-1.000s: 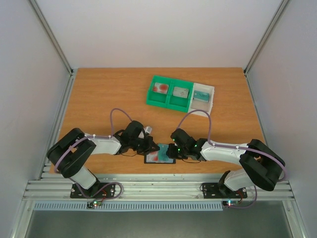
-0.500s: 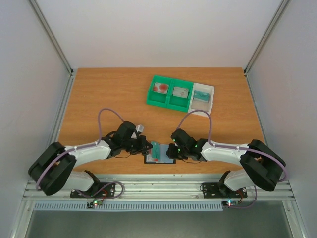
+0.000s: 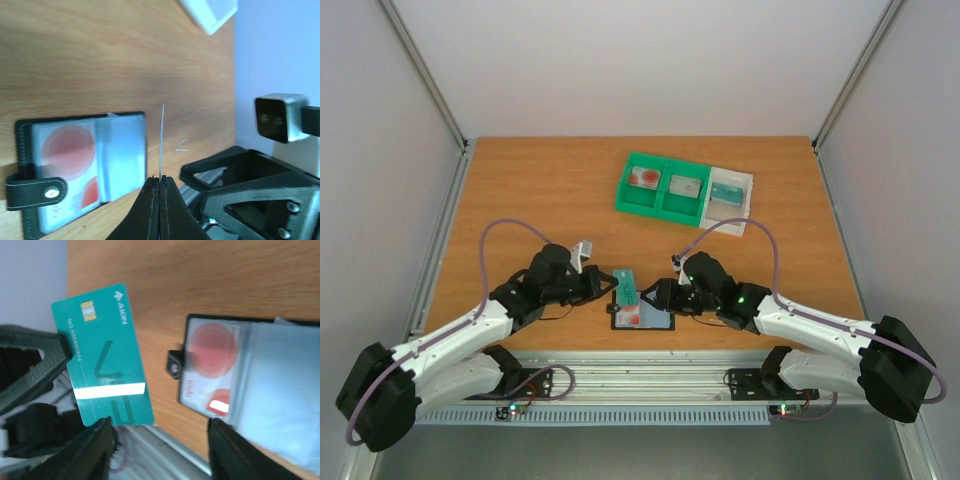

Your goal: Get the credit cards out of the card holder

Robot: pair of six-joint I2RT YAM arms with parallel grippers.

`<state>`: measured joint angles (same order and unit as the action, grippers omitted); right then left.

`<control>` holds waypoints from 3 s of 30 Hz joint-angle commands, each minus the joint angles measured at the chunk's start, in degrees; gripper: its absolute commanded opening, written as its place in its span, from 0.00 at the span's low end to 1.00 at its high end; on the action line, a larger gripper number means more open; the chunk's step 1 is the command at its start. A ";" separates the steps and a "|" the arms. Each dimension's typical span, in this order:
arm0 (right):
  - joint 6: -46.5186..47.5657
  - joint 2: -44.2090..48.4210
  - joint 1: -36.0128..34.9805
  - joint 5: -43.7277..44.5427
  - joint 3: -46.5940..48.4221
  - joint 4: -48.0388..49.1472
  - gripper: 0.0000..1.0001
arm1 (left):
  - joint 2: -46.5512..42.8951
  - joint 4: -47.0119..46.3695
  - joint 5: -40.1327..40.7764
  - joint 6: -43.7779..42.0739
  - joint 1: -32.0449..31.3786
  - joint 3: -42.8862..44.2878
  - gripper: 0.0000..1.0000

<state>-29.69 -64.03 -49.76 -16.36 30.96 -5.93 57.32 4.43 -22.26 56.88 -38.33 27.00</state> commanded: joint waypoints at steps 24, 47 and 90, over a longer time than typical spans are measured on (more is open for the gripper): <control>-9.28 3.19 0.01 -13.70 -4.65 24.91 0.01 | -13.05 -11.59 -3.17 8.38 0.11 -1.67 0.21; 21.17 8.35 -0.03 -36.20 9.84 -13.93 0.01 | -7.93 6.59 -33.06 -19.24 0.62 8.77 0.35; -9.65 19.09 0.01 -4.19 2.09 12.35 0.31 | -17.02 -30.41 -0.77 9.41 0.67 -3.35 0.00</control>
<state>-35.40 -44.73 -49.71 -22.65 34.17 0.32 41.10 -16.73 -26.70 62.19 -37.85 25.56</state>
